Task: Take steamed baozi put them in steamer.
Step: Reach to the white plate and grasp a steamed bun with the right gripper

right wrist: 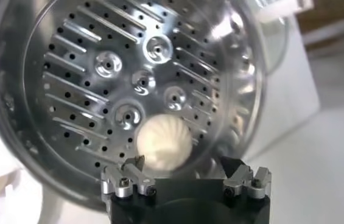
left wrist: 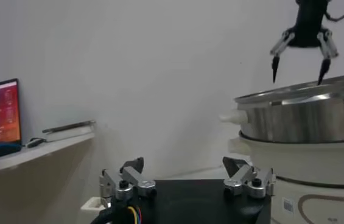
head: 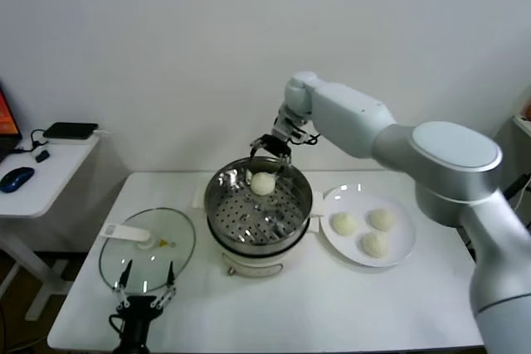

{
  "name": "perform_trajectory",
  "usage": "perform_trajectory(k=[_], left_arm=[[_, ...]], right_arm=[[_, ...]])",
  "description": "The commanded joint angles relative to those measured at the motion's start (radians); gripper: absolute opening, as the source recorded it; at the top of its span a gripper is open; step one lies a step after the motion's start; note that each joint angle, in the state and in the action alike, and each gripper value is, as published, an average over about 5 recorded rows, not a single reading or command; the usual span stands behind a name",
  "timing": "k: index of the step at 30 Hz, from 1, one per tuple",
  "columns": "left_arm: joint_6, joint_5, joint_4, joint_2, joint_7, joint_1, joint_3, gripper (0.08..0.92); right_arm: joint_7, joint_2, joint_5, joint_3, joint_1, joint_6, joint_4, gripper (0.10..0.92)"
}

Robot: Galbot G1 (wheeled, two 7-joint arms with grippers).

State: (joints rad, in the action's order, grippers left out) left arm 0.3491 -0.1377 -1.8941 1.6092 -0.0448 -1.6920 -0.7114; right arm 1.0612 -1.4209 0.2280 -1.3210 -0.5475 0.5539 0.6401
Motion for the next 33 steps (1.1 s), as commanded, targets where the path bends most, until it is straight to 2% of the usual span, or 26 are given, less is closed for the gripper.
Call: perform_trajectory(k=[1,6,10,22,33], left_arm=[[-0.005,-0.001,-0.005,0.035,-0.001,-0.006,0.001,0.823],[-0.007,-0.001,-0.002,0.036,-0.002,0.000,0.003,0.823],[-0.006,-0.003,0.004,0.034,-0.002,0.002,0.003,0.823],[-0.003,-0.010,0.014,0.035,-0.003,0.005,0.000,0.823],[0.001,-0.022,0.027,0.041,-0.003,0.004,-0.009,0.823]], right_arm=[[-0.071,0.257,0.407,-0.281,-0.226,-0.557,0.320,0.823],[-0.136,0.414,0.517,-0.351,-0.253,-0.806,0.465,0.823],[-0.132,0.498,0.536,-0.348,-0.220,-0.880,0.531,0.823],[-0.044,0.557,0.338,-0.262,-0.025,-0.836,0.524,0.823],[-0.031,0.492,0.163,-0.179,0.129,-0.791,0.364,0.823]])
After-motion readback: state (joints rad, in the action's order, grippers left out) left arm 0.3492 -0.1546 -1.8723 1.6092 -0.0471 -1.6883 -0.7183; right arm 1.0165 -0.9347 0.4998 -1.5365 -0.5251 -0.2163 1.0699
